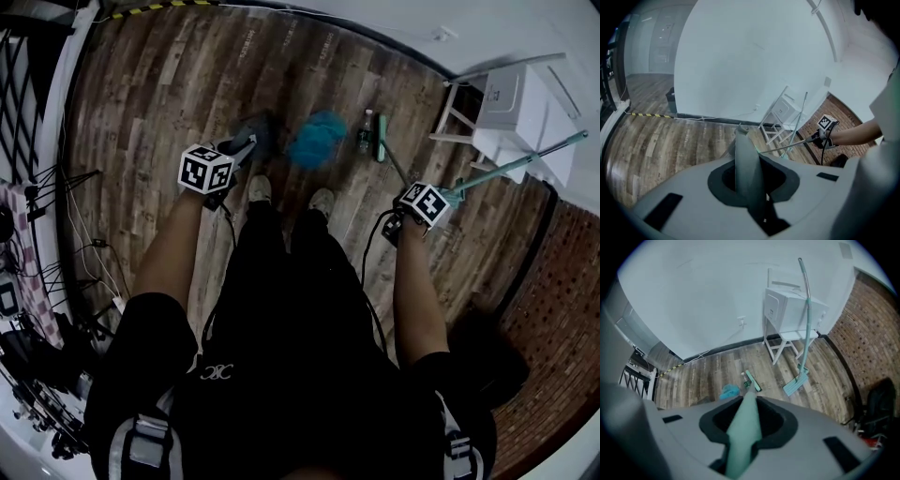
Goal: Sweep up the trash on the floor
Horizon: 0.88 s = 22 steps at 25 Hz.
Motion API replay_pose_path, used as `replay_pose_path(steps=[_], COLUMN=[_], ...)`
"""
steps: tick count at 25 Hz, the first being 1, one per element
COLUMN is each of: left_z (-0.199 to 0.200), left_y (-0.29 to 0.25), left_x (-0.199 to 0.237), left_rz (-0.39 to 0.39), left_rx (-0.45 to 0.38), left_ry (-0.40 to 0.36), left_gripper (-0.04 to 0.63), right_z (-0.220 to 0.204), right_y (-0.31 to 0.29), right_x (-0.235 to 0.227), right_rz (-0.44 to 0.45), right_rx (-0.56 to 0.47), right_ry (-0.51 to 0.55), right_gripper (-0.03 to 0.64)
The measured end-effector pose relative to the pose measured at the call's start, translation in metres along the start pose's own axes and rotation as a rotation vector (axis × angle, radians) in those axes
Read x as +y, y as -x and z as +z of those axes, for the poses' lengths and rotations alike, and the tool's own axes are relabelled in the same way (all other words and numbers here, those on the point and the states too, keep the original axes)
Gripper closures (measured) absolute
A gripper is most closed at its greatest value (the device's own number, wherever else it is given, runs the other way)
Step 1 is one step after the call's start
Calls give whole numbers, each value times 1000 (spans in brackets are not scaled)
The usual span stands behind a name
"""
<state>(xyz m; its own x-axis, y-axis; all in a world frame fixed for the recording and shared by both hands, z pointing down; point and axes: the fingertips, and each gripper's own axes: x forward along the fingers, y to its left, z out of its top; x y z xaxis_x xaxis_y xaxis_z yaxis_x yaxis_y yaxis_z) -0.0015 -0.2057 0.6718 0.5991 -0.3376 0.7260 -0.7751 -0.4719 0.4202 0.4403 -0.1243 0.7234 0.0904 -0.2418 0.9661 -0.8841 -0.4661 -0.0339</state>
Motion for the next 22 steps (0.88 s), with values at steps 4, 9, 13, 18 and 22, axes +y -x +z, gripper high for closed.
replay_pose_path(steps=[4,9,13,18,22], left_z=[-6,-8,-11,-14,-14], left_y=[8,11,13,18,18], left_x=[7,12,15,18,20], left_rz=[-11,-24,-53,-93,-117], left_rx=[24,34,56,78,80], left_ry=[-5,0,-21,-54,-60], left_gripper=[552,552,552,552,552], right_z=[-15,-41,-61,-82,-102], right_y=[-2,-1,2,9,11], right_x=[24,54,80,118,141], right_rz=[12,39,55,60,94], right_rx=[20,65,82,89,126], right_ry=[42,55,57,149,61], right_gripper=[515,515,515,515,515])
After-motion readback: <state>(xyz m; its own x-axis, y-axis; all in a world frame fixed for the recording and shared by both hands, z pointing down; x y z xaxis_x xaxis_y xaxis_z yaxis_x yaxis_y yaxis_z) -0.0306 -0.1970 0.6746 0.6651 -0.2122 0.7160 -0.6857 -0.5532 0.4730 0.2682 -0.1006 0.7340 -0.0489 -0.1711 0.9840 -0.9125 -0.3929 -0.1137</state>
